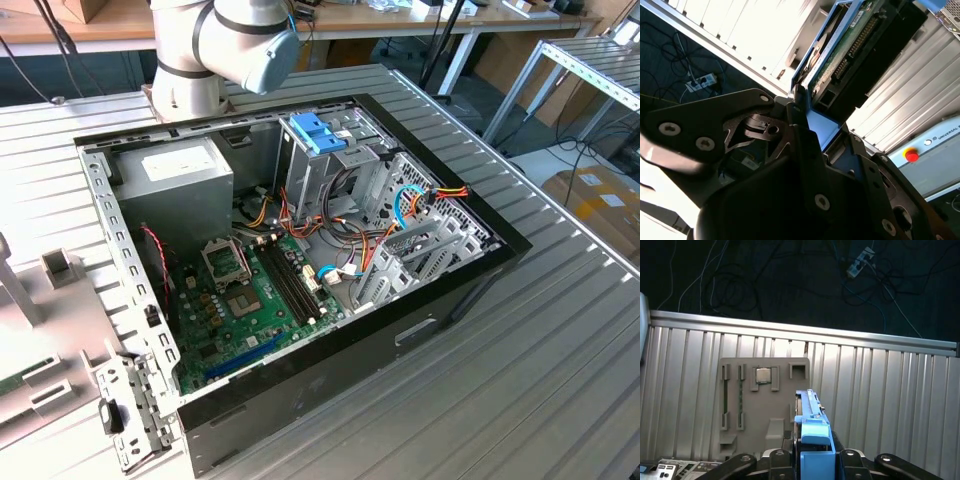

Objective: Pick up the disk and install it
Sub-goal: 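Pick up the disk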

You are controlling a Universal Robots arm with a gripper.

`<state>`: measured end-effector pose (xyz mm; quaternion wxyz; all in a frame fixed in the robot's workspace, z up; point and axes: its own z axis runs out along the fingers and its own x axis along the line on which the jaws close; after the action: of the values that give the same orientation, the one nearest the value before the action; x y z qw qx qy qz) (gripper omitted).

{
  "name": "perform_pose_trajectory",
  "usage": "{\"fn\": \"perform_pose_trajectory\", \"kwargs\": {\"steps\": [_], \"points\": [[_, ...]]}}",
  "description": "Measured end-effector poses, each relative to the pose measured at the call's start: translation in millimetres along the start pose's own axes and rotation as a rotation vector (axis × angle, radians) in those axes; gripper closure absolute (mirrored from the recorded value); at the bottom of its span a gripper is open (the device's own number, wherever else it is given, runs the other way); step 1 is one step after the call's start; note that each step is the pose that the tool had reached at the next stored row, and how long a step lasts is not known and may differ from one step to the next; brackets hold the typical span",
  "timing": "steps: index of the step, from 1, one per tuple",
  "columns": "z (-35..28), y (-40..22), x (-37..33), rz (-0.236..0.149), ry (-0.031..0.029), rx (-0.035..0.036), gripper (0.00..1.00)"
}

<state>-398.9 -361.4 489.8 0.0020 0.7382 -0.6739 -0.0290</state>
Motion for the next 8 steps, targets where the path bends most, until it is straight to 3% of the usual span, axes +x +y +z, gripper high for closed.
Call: {"fn": "perform_pose_trajectory", "kwargs": {"steps": [8], "points": [[-0.5,-10.3,1.0,0.000,0.0007,-0.0001,0.63]]}}
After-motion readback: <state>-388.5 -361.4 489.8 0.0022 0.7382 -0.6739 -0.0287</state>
